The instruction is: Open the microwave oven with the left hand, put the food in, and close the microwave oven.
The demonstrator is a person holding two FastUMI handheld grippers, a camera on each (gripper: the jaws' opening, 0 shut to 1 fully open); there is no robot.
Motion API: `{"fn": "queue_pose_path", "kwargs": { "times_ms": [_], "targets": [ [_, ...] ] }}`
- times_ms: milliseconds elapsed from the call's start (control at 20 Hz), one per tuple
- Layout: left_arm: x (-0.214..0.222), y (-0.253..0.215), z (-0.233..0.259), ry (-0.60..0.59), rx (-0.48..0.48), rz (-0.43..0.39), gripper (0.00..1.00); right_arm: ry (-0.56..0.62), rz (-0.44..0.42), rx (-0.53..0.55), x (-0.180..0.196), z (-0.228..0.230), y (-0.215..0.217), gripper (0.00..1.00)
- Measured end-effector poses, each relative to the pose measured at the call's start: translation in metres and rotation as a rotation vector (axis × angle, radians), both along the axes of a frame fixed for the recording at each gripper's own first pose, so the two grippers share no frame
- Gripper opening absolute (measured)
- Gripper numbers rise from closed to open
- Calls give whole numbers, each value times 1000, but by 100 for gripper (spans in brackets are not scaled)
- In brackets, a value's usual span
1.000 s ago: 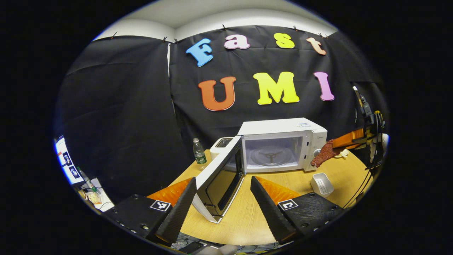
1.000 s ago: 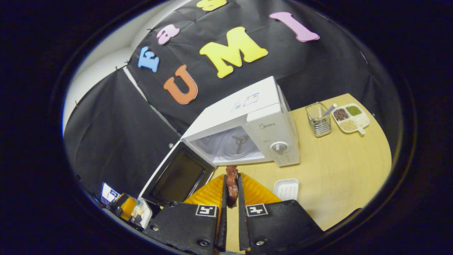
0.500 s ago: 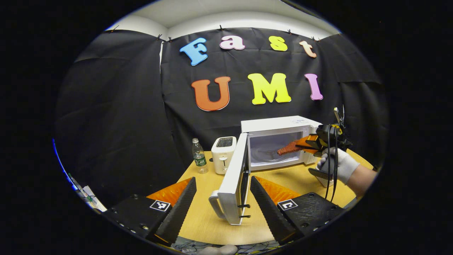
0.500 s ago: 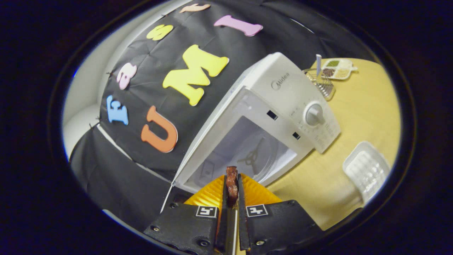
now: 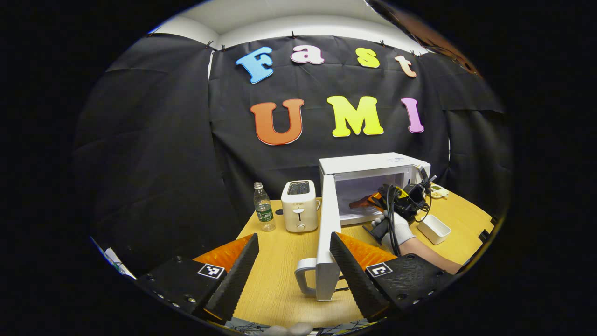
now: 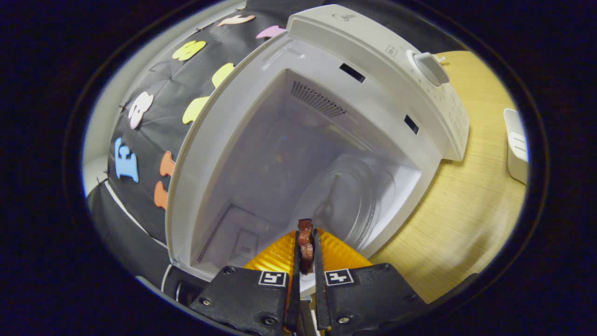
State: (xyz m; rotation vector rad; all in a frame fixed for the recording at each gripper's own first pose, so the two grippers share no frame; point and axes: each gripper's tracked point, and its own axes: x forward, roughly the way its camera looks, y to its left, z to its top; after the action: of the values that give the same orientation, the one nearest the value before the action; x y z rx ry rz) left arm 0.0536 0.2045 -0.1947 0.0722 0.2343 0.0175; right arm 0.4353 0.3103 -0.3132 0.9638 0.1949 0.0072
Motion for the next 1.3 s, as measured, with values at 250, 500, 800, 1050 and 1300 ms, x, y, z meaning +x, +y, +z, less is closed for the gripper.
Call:
{"fn": "queue_pose_path", "kwargs": {
  "times_ms": [250,500,800,1050,1300],
  "targets": [
    [2,3,-12,13,-42,9,94,3,-21,-51,13,-14,-4,21],
    [2,6,-8,0,-22,16,95,5,-26,-266,17,-15,-17,31],
    [1,1,-8,8,-17,27,94,11,-11,-487,14,-17,-18,61],
    [-1,-7,0,-11,-2,25,94,20,110,-656,18,-20,4,72],
    [-1,-13,6,-24,2,28,94,-41,80,-728,8,1,-8,71]
  ]
}}
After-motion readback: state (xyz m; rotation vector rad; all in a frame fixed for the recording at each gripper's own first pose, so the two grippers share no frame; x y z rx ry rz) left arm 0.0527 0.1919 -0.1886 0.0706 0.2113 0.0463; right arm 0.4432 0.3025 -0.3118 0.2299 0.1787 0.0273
